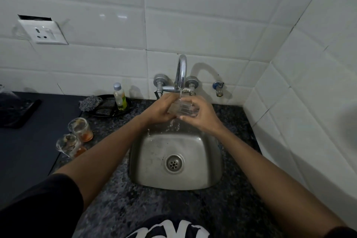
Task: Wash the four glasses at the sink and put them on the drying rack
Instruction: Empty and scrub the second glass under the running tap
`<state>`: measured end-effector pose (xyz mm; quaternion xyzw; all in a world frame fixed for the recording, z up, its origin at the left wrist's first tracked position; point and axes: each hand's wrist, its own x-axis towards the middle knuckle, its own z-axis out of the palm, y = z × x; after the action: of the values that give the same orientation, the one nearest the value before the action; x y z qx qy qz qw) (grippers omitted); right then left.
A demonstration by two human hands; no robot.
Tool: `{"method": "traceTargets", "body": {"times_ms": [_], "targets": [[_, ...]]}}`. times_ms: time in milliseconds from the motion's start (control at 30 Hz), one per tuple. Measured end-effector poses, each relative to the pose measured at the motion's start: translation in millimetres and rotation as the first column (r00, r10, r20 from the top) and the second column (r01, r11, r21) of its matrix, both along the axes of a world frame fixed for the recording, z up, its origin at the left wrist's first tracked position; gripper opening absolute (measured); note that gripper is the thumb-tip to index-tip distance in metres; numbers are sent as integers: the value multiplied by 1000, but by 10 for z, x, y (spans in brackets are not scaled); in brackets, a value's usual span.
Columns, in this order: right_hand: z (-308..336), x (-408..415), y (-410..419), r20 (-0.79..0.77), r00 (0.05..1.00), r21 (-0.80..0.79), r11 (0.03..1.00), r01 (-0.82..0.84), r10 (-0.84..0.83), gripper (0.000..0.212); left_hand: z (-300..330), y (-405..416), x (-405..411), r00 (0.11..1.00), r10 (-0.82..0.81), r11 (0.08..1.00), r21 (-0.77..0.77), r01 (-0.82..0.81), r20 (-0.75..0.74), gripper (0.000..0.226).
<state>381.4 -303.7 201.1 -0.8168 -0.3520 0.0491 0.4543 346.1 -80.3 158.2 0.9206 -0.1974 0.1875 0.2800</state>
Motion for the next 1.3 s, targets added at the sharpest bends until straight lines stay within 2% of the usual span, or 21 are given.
{"method": "traceTargets", "body": {"times_ms": [33, 67, 167, 200, 267, 333, 400, 500, 533, 600, 633, 700, 767, 833, 900, 967, 1033, 1133, 1200, 1267, 1300], "targets": [[-13, 13, 4, 12, 1000, 1, 1000, -2, 2, 63, 6, 18, 12, 1000, -2, 1000, 4, 2, -6, 64], [-27, 38, 15, -40, 999, 12, 1000, 17, -17, 64, 9, 36, 21, 1000, 5, 1000, 10, -4, -12, 64], [48, 34, 33, -393, 915, -2, 995, 95, -88, 62, 12, 34, 8, 1000, 19, 1000, 18, -19, 13, 65], [54, 28, 27, -376, 922, -12, 995, 95, -93, 58, 4, 22, 7, 1000, 9, 1000, 6, -9, 15, 66], [36, 12, 5, -123, 989, -41, 996, 81, -86, 56, -20, -18, 0, 1000, 6, 1000, -16, -6, 4, 67], [11, -11, -7, 46, 999, -65, 998, 15, -12, 62, -23, -40, 19, 1000, 13, 999, -34, -14, -17, 68], [6, -5, -6, -36, 999, -37, 999, 38, -39, 71, -28, -21, 48, 999, 25, 997, -66, -27, -35, 68], [52, -16, 26, -329, 941, 34, 995, 96, -80, 72, -19, -28, 52, 998, 64, 993, -99, -65, -9, 67], [48, -22, 31, -308, 948, 29, 995, 96, -82, 68, -15, -51, 45, 997, 78, 989, -129, -78, -9, 67], [54, -40, 49, -139, 987, 34, 996, 84, -78, 65, -20, -119, 26, 989, 108, 958, -254, -130, -96, 64], [67, -49, 57, -83, 995, 41, 997, 61, -57, 65, 2, -158, 11, 977, 95, 915, -371, -161, -191, 62], [96, -32, 52, -90, 995, 37, 998, 43, -39, 68, 43, -169, -3, 915, -39, 760, -607, -235, -402, 65], [119, -10, 26, -97, 995, 32, 999, 23, -19, 70, 91, -132, -26, 818, -204, 612, -722, -322, -538, 68], [109, 19, -21, -85, 996, 44, 999, 0, 4, 68, 94, -98, -50, 753, -377, 423, -824, -378, -539, 67], [92, 38, -58, -54, 999, 30, 1000, -4, 6, 66, 77, -88, -45, 711, -524, 225, -882, -414, -468, 67], [82, 38, -71, -23, 1000, 4, 1000, -4, 4, 64, 46, -149, -46, 694, -576, 100, -879, -466, -433, 58], [80, 28, -66, 35, 999, -33, 999, -10, 11, 62, 11, -230, -6, 680, -557, 67, -842, -536, -477, 43], [75, 4, -43, 146, 988, -126, 991, -36, 55, 64, -37, -295, 97, 625, -503, 109, -760, -640, -598, 56], [64, -15, -18, 213, 969, -227, 971, -77, 127, 70, -61, -305, 151, 593, -470, 119, -713, -691, -653, 54], [69, -20, 7, 292, 937, -321, 943, -92, 191, 77, -31, -340, 151, 588, -469, 84, -696, -713, -659, 58], [83, -19, 13, 349, 916, -344, 936, -71, 198, 78, -3, -368, 146, 603, -480, 35, -701, -713, -637, 53]]}}
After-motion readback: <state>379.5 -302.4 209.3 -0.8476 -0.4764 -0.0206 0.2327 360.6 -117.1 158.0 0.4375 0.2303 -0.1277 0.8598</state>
